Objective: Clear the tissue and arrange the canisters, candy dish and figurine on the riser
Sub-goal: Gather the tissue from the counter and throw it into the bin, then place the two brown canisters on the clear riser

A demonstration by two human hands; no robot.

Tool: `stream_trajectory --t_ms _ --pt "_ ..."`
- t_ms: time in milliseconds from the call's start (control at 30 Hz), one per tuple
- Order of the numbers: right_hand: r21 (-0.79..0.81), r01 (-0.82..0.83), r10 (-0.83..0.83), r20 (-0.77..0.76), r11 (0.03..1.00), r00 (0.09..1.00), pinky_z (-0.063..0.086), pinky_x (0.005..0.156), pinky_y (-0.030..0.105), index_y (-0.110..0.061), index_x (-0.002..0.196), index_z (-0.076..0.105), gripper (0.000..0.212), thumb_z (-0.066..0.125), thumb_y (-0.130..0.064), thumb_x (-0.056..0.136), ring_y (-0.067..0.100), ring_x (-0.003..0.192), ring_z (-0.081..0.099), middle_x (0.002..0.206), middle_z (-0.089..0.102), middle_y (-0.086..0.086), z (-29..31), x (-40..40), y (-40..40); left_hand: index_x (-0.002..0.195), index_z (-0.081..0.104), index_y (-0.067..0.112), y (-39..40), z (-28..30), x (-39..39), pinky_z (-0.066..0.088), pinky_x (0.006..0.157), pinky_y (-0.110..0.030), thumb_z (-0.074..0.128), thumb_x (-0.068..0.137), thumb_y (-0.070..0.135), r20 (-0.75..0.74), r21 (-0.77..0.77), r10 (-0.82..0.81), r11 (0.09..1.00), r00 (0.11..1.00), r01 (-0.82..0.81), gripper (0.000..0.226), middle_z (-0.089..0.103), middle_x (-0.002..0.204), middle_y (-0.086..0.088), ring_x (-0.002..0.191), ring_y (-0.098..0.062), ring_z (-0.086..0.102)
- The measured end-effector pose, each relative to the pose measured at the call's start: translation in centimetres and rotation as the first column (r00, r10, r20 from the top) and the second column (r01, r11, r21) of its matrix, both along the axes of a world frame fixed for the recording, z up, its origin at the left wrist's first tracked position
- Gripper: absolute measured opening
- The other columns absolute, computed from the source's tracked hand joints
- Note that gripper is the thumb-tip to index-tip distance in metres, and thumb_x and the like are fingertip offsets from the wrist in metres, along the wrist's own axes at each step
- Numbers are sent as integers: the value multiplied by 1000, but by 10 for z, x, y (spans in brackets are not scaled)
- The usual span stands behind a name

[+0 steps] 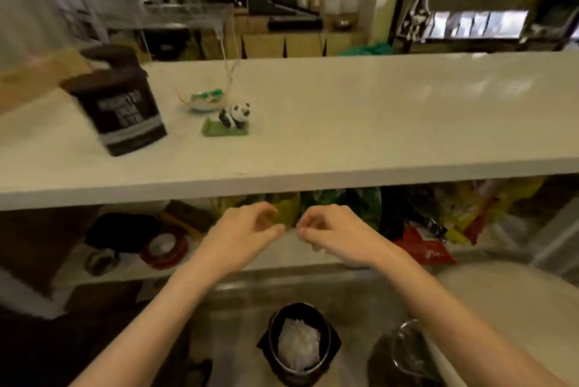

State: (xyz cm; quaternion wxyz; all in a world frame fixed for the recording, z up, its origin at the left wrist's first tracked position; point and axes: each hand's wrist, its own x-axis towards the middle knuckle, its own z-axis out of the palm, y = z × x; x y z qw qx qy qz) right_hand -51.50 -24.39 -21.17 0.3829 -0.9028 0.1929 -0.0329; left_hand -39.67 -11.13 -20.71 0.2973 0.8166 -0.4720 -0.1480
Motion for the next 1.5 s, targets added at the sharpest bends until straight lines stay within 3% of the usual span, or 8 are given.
stream_trajectory --t_ms 167,433,600,833,1000,1133,1333,1500 --pt "-65 -28 35 109 998 993 54 67 30 -16 97 64 20 53 -29 87 16 70 67 86 70 3 48 26 14 106 58 28 19 50 10 46 70 -17 57 82 34 18 -212 134 969 991 -127 25 65 90 9 85 -1 59" --pt "-55 -48 61 270 997 961 52 68 27 -15 106 60 23 52 -27 89 14 75 65 94 68 7 106 149 29 125 46 19 62 95 106 44 86 -26 62 80 26 218 -468 394 845 893 -259 48 55 119 3 108 -12 51" --pt "48 -9 -6 301 999 954 51 81 33 -15 116 54 29 46 -26 91 13 85 59 106 63 6 96 220 34 133 33 19 81 79 162 41 99 -34 70 74 23 151 -517 532 761 833 -392 70 42 135 -4 121 -18 42" --pt "265 66 -130 231 962 964 47 91 42 -14 112 54 28 37 -29 95 21 98 57 112 59 9 65 261 36 138 23 20 75 38 219 35 103 -37 75 69 26 -189 -267 386 864 903 -426 87 36 146 -4 130 -22 37" --pt "270 62 -118 200 961 973 45 97 51 -12 104 62 54 31 -52 85 28 102 61 111 66 13 36 268 34 121 39 30 75 33 241 42 90 -25 76 66 13 -389 -239 149 937 909 -255 68 54 121 6 114 -15 51" --pt "307 80 -158 238 948 958 44 101 47 -18 113 58 41 31 -42 95 23 108 58 113 62 4 39 268 41 112 47 33 77 39 253 48 64 -6 79 62 9 -385 -267 80 944 920 -194 65 58 100 22 90 4 59" --pt "374 94 -198 250 923 948 45 100 45 -20 112 60 43 29 -44 95 22 108 59 117 63 5 39 286 37 106 55 30 70 38 262 54 82 -27 86 49 15 -305 -267 183 925 934 -269 66 66 96 11 90 -6 63" --pt "402 65 -190 281 913 941 51 73 21 -15 104 61 41 28 -38 97 14 87 63 95 65 0 58 312 21 102 58 29 62 54 268 49 70 -10 86 49 22 -222 -346 232 889 947 -299 60 65 88 15 85 -4 63"
